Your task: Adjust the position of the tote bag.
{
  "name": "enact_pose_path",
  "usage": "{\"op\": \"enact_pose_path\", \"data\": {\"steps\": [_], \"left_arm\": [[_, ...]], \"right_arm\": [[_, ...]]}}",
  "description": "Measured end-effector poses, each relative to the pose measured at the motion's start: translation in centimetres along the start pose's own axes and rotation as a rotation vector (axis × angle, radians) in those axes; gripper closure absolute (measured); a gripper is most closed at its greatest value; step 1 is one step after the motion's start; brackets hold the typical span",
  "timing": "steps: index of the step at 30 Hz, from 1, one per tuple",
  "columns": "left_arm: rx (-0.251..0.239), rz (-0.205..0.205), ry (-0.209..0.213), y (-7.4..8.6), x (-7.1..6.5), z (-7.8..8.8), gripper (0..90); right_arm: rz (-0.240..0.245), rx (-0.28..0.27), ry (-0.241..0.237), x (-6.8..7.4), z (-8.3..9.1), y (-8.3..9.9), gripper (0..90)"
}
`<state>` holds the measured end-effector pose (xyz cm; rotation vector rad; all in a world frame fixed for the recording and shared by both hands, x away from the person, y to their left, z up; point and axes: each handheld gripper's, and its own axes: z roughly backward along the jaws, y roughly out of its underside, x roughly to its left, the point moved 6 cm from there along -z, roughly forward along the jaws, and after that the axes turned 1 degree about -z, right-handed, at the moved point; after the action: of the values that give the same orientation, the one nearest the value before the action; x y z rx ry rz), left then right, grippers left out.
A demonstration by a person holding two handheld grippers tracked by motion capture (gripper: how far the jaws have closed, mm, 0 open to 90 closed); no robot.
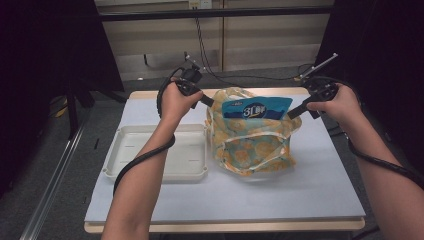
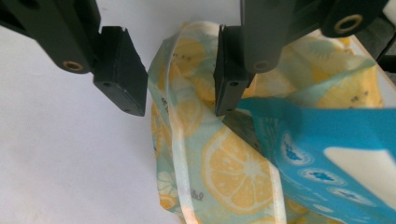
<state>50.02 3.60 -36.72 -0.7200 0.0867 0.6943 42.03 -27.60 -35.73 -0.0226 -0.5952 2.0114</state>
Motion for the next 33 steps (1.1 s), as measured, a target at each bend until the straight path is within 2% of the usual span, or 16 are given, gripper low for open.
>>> {"op": "enact_pose_path", "data": {"steps": [2,4,5,7,8,13,14,16,22,26,32,33], "left_arm": [[0.001,-0.004,0.003,0.0,0.0,-0.2,90.0],[0.004,-0.008,0.001,0.0,0.2,-0.3,90.0],[-0.002,0.006,0.000,0.0,0.2,-0.4,90.0],[-0.002,0.008,0.005,0.0,0.5,-0.5,90.0],[0.005,0.003,-0.001,0.1,0.7,-0.6,90.0],[0.016,0.028,-0.006,0.3,1.5,-1.3,90.0],[0.021,0.033,-0.017,0.3,1.7,-1.4,90.0],[0.027,0.049,-0.012,0.4,2.0,-1.9,90.0],[0.058,0.082,-0.041,1.2,3.2,-3.5,90.0],[0.068,0.097,-0.032,1.6,3.7,-3.9,90.0],[0.069,0.116,-0.045,2.0,4.1,-4.1,90.0],[0.087,0.104,-0.043,2.1,4.3,-4.0,90.0]], "right_arm": [[-0.008,0.007,-0.009,0.0,-0.3,-0.1,59.8],[-0.016,-0.004,-0.003,-0.2,-0.5,-0.3,71.5],[-0.020,-0.019,-0.011,-0.3,-0.6,-0.4,75.6],[-0.046,-0.041,-0.002,-0.6,-0.6,-0.6,88.4],[-0.051,-0.042,-0.005,-0.7,-0.7,-0.6,90.0],[-0.070,-0.043,0.024,-1.8,-1.4,-0.5,90.0],[-0.078,-0.047,0.018,-1.9,-1.6,-0.5,90.0],[-0.091,-0.048,0.020,-2.2,-2.0,-0.3,90.0],[-0.119,-0.031,0.046,-3.0,-3.0,0.5,90.0],[-0.127,-0.023,0.051,-3.5,-3.1,0.9,90.0],[-0.137,-0.008,0.062,-4.0,-3.4,1.3,90.0],[-0.134,-0.005,0.067,-4.0,-3.5,1.4,90.0]]}}
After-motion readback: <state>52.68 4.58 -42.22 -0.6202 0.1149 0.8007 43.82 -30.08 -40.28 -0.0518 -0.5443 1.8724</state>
